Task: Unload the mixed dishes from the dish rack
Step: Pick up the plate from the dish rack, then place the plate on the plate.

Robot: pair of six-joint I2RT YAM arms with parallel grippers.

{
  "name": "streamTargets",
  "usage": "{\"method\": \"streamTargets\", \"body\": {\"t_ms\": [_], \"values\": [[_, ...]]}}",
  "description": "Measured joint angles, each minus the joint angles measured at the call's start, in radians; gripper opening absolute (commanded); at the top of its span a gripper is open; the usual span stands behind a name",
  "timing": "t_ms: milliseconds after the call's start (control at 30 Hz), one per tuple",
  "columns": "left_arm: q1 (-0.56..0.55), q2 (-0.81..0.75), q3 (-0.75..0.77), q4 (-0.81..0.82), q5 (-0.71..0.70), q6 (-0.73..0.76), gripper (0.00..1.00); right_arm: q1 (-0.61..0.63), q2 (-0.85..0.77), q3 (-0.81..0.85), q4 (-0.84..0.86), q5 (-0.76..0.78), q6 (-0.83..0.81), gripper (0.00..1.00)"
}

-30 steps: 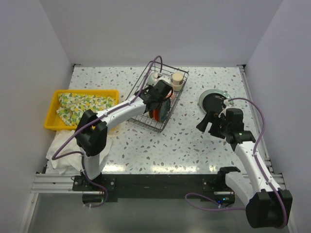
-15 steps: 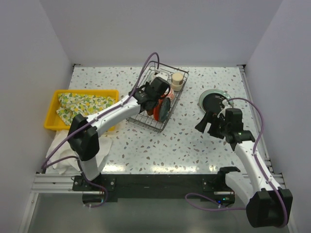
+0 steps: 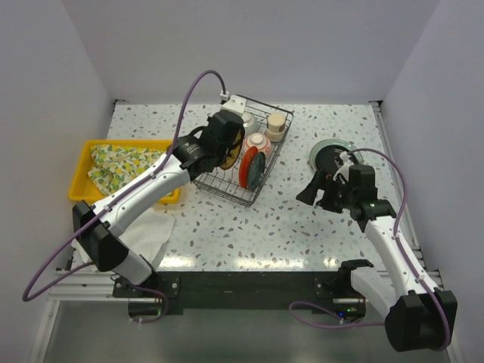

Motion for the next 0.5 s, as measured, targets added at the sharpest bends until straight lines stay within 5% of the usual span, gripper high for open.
{"method": "streamTargets", "body": {"t_ms": [500], "values": [[0.001,-0.115,-0.187,0.18,0.295,-0.159,0.0,0.013,0.045,-0.002,0.372,-0.221,0.209,0.89]]}}
